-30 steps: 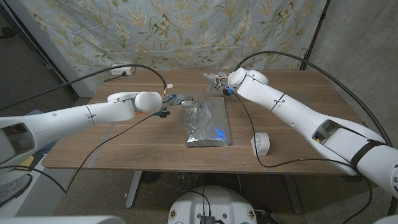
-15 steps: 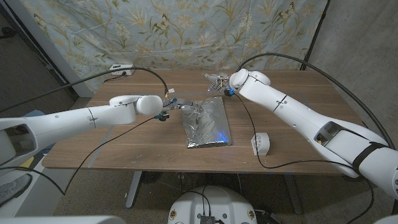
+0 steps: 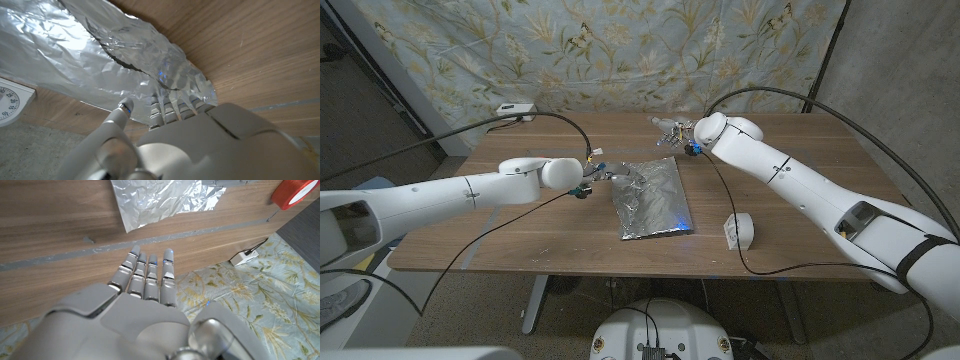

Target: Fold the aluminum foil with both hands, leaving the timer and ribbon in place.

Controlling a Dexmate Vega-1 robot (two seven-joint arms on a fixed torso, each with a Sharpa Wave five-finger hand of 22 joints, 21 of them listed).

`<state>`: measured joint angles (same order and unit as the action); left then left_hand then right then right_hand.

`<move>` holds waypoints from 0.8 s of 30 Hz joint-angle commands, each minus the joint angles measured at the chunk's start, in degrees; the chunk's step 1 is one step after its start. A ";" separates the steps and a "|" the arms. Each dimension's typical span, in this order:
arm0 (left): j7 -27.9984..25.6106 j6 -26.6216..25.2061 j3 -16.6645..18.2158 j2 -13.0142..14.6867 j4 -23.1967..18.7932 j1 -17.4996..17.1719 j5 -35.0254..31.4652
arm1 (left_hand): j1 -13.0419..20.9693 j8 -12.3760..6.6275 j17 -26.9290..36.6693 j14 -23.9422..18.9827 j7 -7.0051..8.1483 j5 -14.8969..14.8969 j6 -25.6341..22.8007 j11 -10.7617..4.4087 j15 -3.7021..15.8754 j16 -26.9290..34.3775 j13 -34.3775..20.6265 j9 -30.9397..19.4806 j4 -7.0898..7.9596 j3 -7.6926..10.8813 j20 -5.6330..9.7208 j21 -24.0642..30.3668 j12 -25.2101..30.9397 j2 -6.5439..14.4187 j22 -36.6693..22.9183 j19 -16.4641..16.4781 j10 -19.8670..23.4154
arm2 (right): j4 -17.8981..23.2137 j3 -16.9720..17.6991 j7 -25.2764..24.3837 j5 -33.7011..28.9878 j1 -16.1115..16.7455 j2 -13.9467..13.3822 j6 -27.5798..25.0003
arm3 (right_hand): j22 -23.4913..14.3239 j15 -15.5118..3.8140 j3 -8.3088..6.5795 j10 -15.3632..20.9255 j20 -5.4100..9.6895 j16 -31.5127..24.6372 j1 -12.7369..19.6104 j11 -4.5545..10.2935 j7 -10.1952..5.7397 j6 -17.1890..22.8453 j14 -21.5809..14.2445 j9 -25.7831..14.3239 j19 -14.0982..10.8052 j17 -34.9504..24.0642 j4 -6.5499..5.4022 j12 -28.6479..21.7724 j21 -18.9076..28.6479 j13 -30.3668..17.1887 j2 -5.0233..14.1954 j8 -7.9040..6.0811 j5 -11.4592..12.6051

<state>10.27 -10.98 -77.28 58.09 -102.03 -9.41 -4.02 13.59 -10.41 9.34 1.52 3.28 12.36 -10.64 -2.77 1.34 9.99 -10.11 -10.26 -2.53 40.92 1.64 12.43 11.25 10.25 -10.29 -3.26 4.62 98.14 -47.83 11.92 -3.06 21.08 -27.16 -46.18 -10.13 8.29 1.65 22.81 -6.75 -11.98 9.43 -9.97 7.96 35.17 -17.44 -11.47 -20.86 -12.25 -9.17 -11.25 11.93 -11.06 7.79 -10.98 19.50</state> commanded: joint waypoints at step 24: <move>-2.08 -1.92 -0.66 1.15 -2.21 -0.70 0.95 | 0.78 -0.16 0.17 -0.12 0.10 -0.05 -0.16 -0.02 0.04 0.24 -0.14 -0.20 0.28 -0.39 -0.06 -0.06 0.10 0.25 -0.08 0.37 0.10 | 15.81 -14.05 0.19 -29.33 1.39 -11.17 -1.84 | -0.11 -4.46 -5.66 -0.88 3.47 0.32 1.90 7.07 -6.05 -5.13 1.79 0.63 2.67 0.12 0.40 0.11 -1.01 -0.15 2.20 0.49 -1.14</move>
<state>8.68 -12.28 -78.05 58.87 -103.58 -9.84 -3.73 13.89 -10.41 9.34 1.53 3.28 12.36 -10.64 -2.77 1.33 9.99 -10.11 -10.26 -2.27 40.67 1.63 12.42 11.25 10.56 -10.28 -3.27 4.61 111.84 -58.05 9.35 -22.14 22.09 -36.96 -47.92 -10.14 4.25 -3.81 21.83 -3.37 -11.65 11.76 -3.38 1.93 30.36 -15.68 -10.76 -18.68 -11.87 -8.16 -11.25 11.19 -11.06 8.61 -10.59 18.56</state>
